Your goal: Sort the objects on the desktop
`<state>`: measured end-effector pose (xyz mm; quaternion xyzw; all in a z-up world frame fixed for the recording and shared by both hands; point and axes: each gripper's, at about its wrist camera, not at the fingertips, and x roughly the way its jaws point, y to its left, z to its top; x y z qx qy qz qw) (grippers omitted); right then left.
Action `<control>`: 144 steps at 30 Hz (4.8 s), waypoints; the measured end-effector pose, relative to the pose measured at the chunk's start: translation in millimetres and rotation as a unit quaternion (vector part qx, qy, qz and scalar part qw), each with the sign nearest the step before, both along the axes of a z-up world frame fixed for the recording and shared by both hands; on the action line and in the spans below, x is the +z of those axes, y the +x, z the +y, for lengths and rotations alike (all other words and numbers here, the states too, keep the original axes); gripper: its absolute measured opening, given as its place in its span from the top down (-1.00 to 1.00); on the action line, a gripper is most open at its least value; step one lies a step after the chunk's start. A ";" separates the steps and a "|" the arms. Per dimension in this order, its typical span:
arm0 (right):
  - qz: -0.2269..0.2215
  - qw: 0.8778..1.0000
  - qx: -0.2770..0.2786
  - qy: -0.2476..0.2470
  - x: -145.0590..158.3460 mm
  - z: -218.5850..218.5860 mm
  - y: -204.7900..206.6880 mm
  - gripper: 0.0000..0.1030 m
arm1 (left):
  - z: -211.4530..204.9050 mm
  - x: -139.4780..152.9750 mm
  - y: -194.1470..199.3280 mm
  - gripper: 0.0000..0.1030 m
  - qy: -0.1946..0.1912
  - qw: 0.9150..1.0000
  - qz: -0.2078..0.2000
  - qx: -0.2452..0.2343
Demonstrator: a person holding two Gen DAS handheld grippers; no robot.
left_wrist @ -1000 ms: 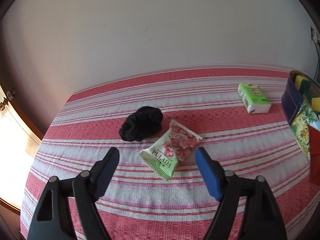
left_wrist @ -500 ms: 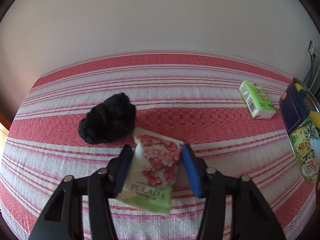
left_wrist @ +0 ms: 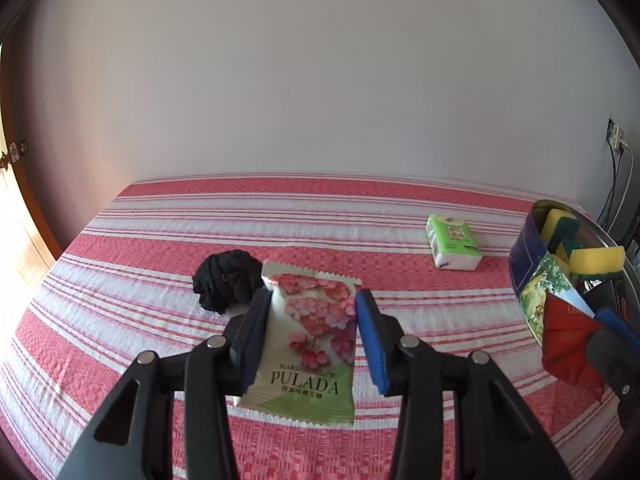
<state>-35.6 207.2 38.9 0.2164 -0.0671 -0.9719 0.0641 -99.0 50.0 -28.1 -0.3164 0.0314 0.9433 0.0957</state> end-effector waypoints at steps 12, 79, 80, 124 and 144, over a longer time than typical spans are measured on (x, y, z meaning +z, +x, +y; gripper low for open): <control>0.026 0.999 -0.028 0.004 11.9 26.8 42.4 0.47 | 29.9 12.0 38.9 0.17 -0.010 1.000 0.024 -0.014; 0.080 0.985 -0.150 -0.011 46.3 128.0 105.8 0.47 | 142.3 32.9 82.4 0.17 -0.031 0.986 0.069 -0.147; 0.081 0.985 -0.153 -0.010 47.3 131.0 106.6 0.47 | 145.7 33.4 81.9 0.17 -0.031 0.986 0.070 -0.150; 0.012 0.973 -0.228 0.029 33.4 244.3 12.1 -0.15 | 267.4 28.5 34.3 -0.95 -0.067 0.985 0.035 -0.153; 0.042 0.972 -0.233 -0.006 40.0 221.2 38.8 -0.34 | 233.5 37.4 46.7 -0.95 -0.038 0.986 0.038 -0.155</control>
